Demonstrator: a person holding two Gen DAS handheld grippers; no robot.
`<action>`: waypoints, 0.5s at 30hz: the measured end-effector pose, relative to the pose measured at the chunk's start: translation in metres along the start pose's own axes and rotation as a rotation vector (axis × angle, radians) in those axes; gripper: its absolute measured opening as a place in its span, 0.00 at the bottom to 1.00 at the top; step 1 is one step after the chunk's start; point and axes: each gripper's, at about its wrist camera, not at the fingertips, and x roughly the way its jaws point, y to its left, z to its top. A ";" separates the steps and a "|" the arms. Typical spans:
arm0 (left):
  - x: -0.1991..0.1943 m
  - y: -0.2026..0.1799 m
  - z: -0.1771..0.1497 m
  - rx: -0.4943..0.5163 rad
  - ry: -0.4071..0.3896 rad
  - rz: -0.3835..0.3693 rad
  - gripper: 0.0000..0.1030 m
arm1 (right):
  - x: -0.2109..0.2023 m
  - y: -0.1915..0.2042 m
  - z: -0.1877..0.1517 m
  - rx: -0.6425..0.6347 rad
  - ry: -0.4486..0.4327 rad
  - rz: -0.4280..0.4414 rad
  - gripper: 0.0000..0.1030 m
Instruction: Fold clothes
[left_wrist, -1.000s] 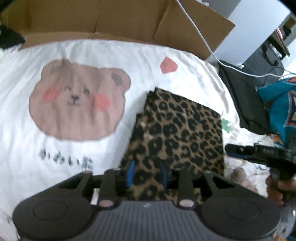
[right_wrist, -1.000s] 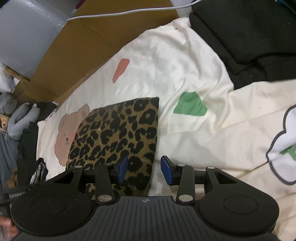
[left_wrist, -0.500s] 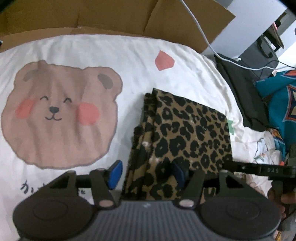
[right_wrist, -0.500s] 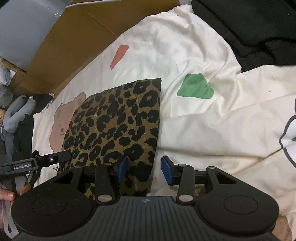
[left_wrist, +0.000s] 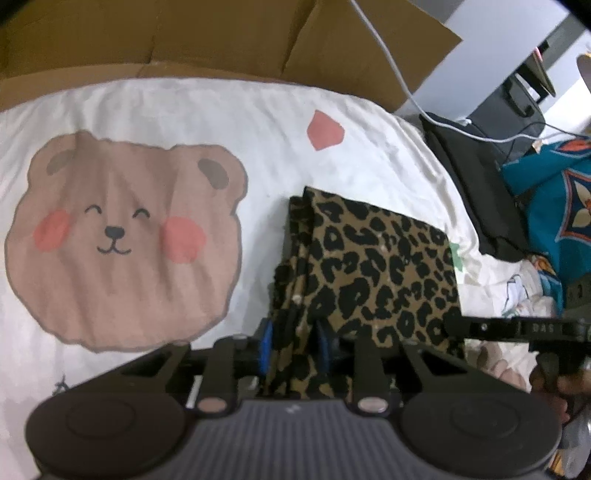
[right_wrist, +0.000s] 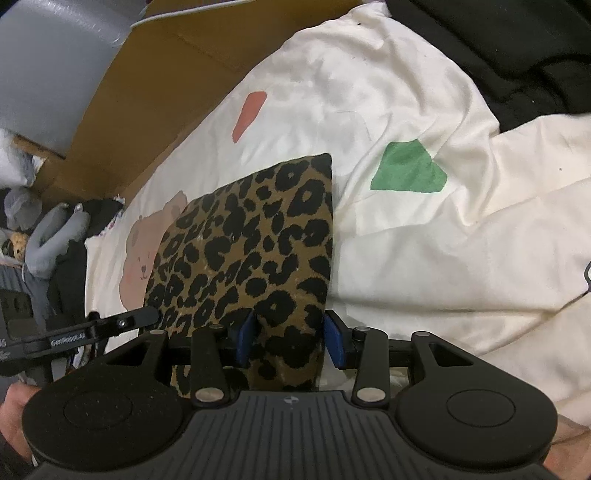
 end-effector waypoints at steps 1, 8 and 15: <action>0.001 -0.001 0.001 0.003 0.002 -0.001 0.38 | 0.002 -0.002 0.001 0.012 0.000 0.008 0.45; 0.028 0.016 0.005 -0.158 0.047 -0.100 0.60 | 0.014 -0.013 0.004 0.098 -0.001 0.059 0.45; 0.029 0.019 0.006 -0.150 0.032 -0.125 0.32 | 0.006 -0.004 0.005 0.071 -0.009 0.071 0.10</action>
